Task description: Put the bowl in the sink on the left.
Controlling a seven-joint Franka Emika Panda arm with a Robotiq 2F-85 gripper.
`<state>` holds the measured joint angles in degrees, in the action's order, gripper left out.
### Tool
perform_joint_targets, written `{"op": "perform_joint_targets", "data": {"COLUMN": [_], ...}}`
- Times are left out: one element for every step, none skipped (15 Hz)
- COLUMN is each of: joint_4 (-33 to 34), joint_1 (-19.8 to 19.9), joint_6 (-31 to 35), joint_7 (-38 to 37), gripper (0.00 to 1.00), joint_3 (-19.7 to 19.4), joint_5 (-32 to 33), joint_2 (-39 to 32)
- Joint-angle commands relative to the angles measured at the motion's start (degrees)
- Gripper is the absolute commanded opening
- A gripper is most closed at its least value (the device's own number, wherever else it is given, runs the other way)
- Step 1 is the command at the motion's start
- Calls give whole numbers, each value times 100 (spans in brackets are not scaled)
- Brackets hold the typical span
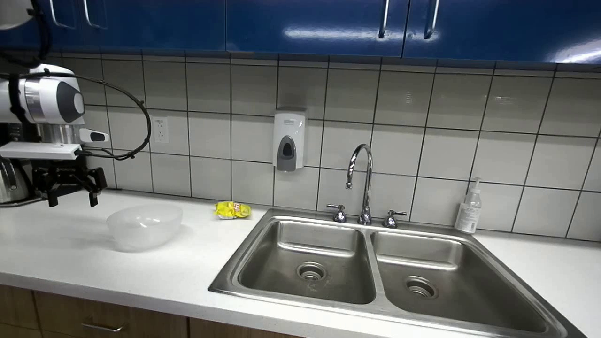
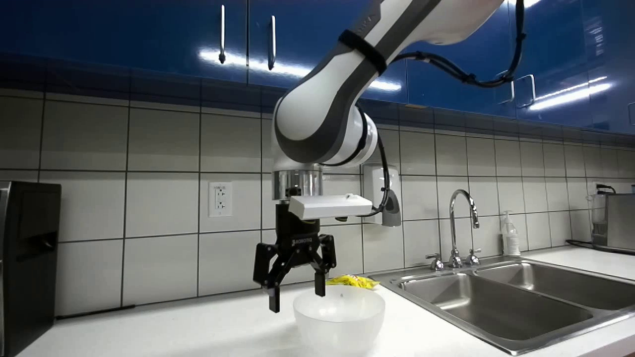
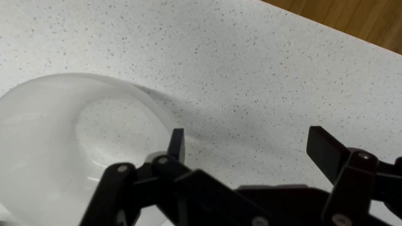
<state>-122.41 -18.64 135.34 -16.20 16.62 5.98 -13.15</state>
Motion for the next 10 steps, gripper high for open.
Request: {"op": "perform_joint_targets", "data": {"joint_4": [599,696,791,882,978,1053,1146,1238,1295,1347], "joint_1": [-254,-301,-349,-387,-430,-460,-483,-498,-505,-514], "joint_6": [15,25,28,34,26,28,5,-11,-13,-9], "joint_7": [-363,-389,-401,-395,-395,-381,-368,-364,-349,-344], "gripper": [100,100,100,100,100,100,100,100,100,100], "joint_3": [-213,-272,-329,-384,-445,-494,-541,-587,-628,-666], "joint_5": [356,414,460,498,539,563,580,586,590,599], "joint_2": [-632,-742,-840,-921,-998,-1050,-1111,-1163,-1193,-1219]}}
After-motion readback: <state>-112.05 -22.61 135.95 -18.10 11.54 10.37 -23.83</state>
